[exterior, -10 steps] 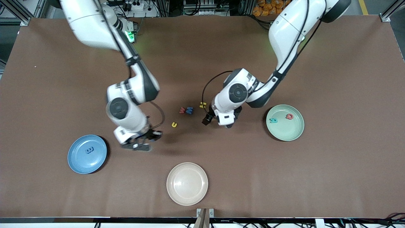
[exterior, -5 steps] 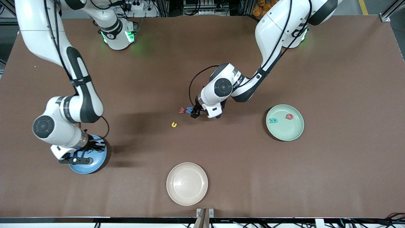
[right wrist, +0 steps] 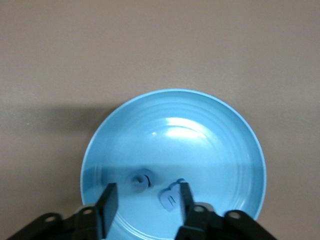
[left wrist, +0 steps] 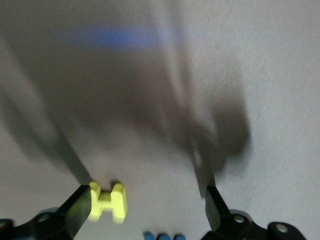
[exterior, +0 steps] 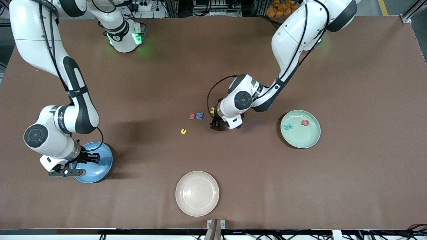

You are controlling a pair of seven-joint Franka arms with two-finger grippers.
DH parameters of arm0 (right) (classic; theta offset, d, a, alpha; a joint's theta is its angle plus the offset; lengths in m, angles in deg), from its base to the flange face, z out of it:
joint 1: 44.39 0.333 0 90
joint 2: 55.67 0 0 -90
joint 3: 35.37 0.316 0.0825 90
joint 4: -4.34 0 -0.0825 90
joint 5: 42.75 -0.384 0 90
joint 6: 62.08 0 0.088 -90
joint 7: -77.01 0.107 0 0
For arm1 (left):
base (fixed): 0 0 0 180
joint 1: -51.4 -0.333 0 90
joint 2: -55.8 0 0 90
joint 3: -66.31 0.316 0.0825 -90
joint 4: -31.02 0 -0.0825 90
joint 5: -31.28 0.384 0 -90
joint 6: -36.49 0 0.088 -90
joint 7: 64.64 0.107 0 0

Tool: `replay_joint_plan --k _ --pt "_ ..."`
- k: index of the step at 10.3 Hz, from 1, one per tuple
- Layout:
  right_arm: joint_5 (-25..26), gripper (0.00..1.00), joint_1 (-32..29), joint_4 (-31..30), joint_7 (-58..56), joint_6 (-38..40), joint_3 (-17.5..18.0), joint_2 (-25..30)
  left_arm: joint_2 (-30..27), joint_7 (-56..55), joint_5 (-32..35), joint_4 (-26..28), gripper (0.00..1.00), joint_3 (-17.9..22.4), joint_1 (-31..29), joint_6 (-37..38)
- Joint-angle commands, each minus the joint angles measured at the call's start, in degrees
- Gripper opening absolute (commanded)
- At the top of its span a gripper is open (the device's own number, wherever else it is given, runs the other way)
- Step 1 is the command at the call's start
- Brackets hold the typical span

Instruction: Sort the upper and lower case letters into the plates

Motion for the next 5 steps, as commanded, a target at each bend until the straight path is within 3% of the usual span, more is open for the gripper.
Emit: replay_joint_plan --k 1,5 --pt "-0.11 1.00 0.16 1.54 0.25 0.21 1.04 -0.31 -1.14 -0.31 -1.57 3.86 1.00 -0.02 -0.45 -2.47" --pt "-0.11 1.00 3.76 1.01 3.48 0.74 1.13 -0.40 -2.46 -2.33 -1.57 3.78 1.00 -0.19 -0.62 -2.38"
